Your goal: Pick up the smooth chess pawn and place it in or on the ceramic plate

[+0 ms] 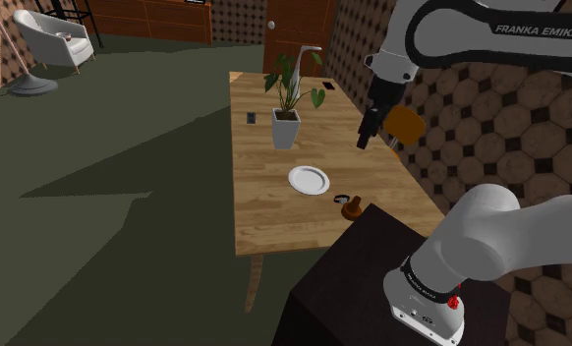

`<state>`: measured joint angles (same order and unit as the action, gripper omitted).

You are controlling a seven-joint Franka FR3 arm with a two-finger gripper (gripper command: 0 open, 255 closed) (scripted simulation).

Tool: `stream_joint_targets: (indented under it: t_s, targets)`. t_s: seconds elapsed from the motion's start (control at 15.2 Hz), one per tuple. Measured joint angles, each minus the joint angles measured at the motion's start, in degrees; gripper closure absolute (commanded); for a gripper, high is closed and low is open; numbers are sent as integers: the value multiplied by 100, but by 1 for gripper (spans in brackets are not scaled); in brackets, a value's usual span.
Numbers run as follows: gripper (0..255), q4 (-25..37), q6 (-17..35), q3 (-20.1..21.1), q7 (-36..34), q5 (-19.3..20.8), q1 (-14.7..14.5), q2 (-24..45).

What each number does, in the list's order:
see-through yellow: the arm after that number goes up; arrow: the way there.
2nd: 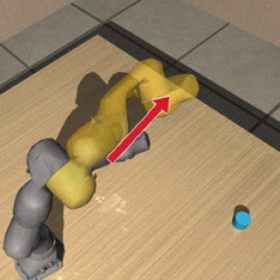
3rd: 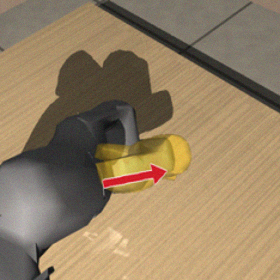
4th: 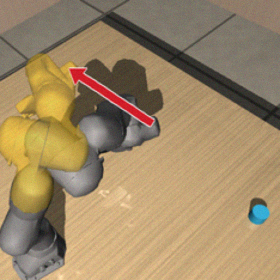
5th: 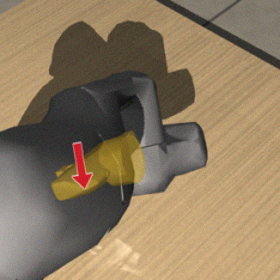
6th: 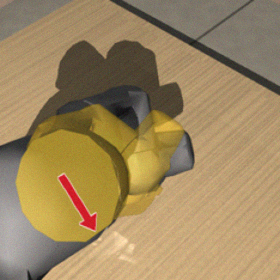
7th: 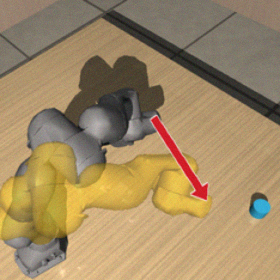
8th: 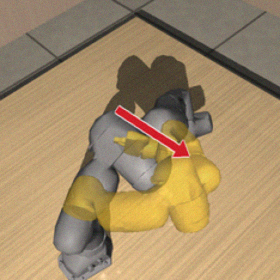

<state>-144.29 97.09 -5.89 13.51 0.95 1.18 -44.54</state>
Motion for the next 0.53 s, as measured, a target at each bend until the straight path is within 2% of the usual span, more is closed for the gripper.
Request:
stream_joint_targets:
  t_s: [0.53]
  targets:
    - [0,-865,1377,-466,382,473,305,667]
